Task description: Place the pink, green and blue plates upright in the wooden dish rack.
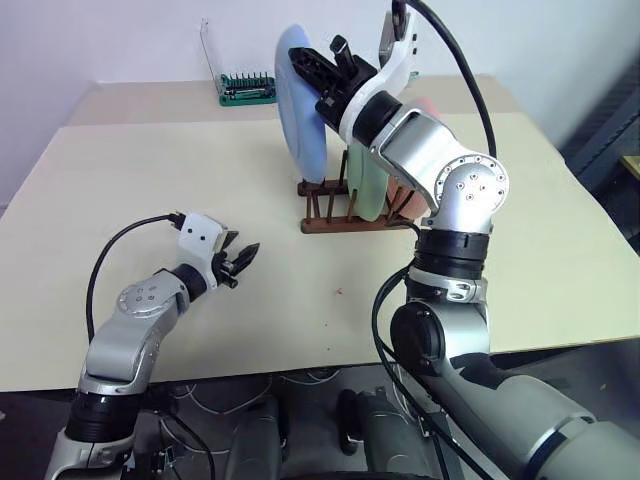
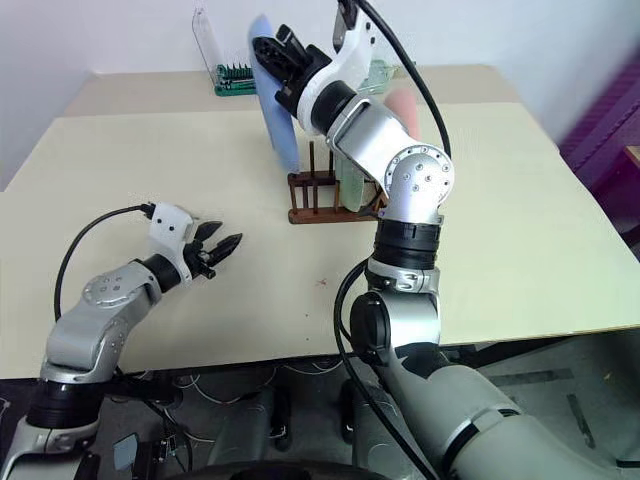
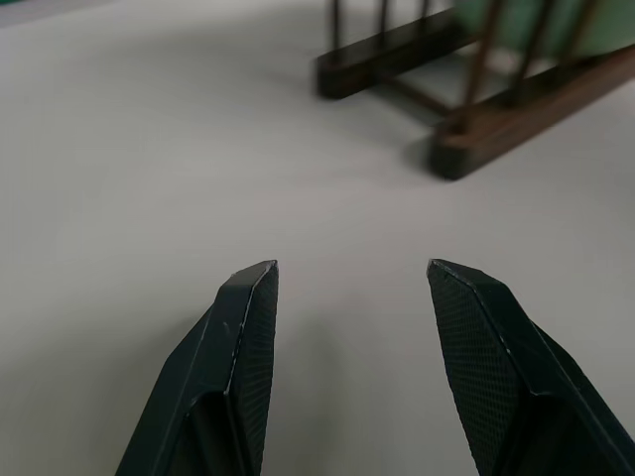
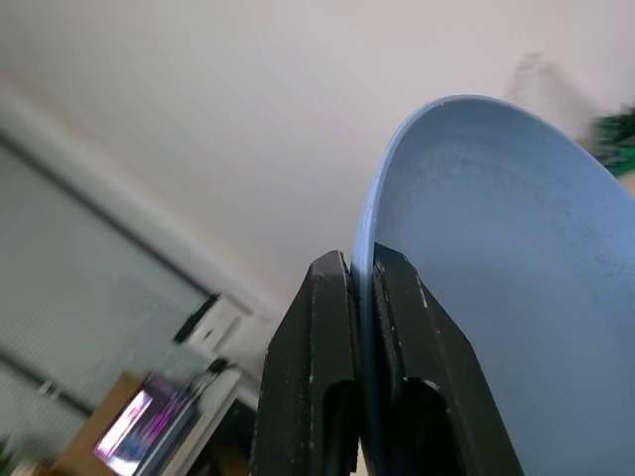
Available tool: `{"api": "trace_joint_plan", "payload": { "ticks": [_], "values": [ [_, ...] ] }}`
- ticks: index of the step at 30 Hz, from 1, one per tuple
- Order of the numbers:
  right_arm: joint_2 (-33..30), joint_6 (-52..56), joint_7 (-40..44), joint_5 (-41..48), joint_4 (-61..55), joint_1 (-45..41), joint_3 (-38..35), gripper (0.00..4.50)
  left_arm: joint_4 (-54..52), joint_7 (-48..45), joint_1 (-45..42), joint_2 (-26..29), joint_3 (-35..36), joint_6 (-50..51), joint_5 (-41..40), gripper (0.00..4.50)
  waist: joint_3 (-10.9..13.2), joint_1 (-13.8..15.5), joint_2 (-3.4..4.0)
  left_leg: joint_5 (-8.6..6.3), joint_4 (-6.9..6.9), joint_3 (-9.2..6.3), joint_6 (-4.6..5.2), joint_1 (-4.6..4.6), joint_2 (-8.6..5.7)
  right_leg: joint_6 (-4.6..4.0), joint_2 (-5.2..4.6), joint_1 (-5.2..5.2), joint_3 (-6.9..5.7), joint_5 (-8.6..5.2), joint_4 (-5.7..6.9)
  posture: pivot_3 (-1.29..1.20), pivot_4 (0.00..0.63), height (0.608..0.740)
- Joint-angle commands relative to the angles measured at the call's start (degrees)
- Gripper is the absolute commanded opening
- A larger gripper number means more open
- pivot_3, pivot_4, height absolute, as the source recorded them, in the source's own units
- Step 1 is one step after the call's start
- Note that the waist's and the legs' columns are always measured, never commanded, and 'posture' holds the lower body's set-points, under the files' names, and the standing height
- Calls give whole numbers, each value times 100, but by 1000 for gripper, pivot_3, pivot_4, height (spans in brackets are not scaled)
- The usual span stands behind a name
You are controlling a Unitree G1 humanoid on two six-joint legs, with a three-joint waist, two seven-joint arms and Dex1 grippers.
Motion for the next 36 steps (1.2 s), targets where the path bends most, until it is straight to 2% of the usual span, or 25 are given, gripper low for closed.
{"api": "trace_joint_plan", "payload": {
  "ticks": [1,6,20,24,27,30,32,34,36],
  "values": [
    [-63,-206,-250,203,-28,-340,-84,28,-346,-262,97,-1,163,-313,-174,2437,0,-1,1,0,-3,0,0,1,0,3,2,-1,0,1,0,0,150,730],
    [-132,-280,-459,339,29,-428,-124,28,-333,-399,161,11,135,-365,-190,2437,1,-2,2,1,-7,-4,1,4,3,7,23,-1,1,3,1,0,150,730],
    [47,-279,-2539,1237,214,-420,-483,28,-258,-566,265,-51,74,-660,-121,2437,2,-5,4,1,-16,-4,1,4,4,7,24,-1,2,3,-7,0,150,730],
    [284,-534,-2155,796,330,203,-117,28,-215,-591,258,-64,63,-709,-88,2437,-6,-4,6,1,-20,-5,1,10,4,8,27,3,3,2,-10,0,150,730],
    [284,-746,-1845,607,568,270,10,28,-185,-611,261,-64,63,-744,-69,2437,-1,-7,20,1,-22,-5,1,10,4,9,27,3,3,2,-11,0,150,730],
    [186,-941,-1507,446,829,129,73,1064,-183,-619,271,-63,59,-766,-50,2437,-4,-9,20,2,-21,-5,2,14,4,10,29,5,6,0,-11,0,150,730],
    [118,-1001,-1345,375,914,34,107,1944,-183,-617,281,-64,51,-780,-43,2437,-3,-11,22,2,-22,-5,2,13,4,7,30,3,6,-1,-11,0,150,730],
    [55,-1035,-1198,293,917,-16,160,3065,-204,-616,308,-60,49,-788,-38,2437,-3,-10,22,2,-26,-5,2,11,5,8,30,0,6,-1,-11,0,150,730],
    [-33,-1059,-1021,181,888,-42,241,3995,-216,-612,320,-65,43,-787,-36,2437,-3,-9,22,2,-29,-5,2,11,4,7,30,-1,6,0,-12,0,150,730]
  ]
}}
